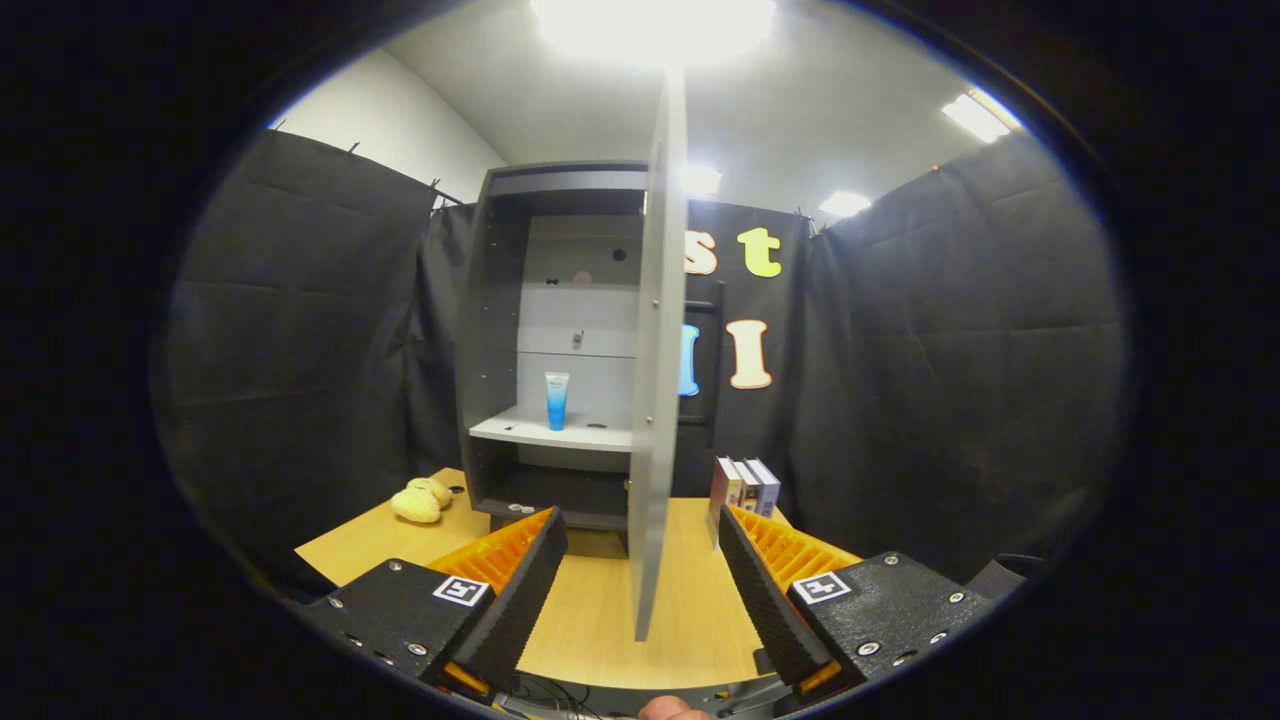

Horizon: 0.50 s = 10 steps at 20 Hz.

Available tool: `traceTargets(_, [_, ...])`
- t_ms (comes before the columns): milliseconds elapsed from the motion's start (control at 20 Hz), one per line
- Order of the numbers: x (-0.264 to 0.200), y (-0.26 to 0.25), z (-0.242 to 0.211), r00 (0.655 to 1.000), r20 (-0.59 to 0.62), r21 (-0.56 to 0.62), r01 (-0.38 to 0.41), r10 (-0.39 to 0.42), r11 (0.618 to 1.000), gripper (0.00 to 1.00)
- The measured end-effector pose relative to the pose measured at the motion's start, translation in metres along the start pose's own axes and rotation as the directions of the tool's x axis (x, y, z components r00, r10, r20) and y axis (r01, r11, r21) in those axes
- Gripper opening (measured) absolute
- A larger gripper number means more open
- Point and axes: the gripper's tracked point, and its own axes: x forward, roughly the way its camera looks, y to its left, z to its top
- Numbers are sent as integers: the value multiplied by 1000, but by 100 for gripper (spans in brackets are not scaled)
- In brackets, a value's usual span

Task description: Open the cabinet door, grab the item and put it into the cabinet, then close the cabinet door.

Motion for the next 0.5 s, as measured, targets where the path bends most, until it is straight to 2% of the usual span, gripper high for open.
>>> traceTargets(250, [25,-62,3,991,-4,26,131,-131,991,94])
traceTargets(500, [64,-94,13,980,11,34,199,-199,979,94])
